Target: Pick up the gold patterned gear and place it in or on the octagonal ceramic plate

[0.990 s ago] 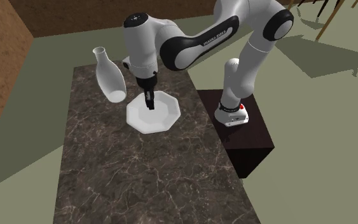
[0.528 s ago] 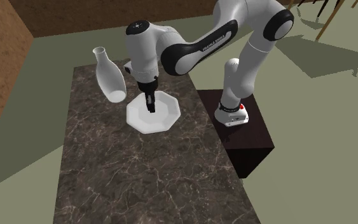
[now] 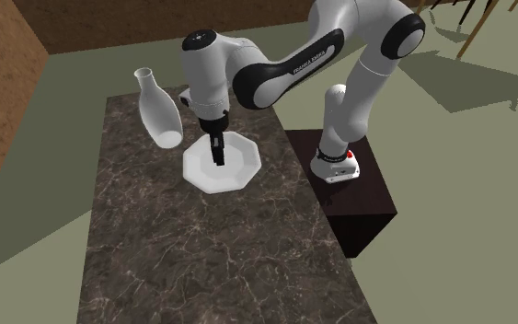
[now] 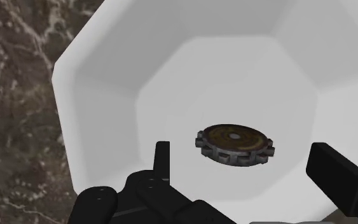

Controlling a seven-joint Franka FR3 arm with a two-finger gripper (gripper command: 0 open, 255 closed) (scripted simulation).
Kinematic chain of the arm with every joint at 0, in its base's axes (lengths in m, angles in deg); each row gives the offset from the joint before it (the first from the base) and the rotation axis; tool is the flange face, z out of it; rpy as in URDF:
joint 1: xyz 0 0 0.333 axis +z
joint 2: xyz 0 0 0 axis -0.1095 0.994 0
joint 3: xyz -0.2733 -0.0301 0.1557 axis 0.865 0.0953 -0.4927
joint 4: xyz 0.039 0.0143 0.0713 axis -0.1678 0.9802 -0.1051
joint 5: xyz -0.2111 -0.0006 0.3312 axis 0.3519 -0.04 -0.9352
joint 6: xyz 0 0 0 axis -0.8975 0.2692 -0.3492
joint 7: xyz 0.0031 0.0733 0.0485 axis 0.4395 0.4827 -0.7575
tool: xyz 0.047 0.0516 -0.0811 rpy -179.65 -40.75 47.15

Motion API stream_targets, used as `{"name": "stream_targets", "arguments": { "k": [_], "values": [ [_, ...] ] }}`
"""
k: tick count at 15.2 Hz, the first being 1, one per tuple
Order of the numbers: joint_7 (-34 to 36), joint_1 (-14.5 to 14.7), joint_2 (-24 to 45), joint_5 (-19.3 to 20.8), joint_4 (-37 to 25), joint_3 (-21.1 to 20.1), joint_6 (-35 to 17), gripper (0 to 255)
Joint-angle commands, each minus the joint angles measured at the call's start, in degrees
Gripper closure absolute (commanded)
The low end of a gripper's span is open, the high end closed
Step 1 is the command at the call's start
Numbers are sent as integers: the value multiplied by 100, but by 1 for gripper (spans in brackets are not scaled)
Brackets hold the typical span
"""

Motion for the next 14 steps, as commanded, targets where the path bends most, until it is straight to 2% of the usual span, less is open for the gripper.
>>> {"name": "stream_targets", "arguments": {
  "k": [1, 2, 6, 14],
  "values": [
    [0, 0, 0, 0, 0, 0, 0, 0],
    [0, 0, 0, 0, 0, 0, 0, 0],
    [15, -22, 18, 27, -746, 35, 728, 0],
    [14, -22, 18, 27, -744, 35, 727, 0]
  ]
}}
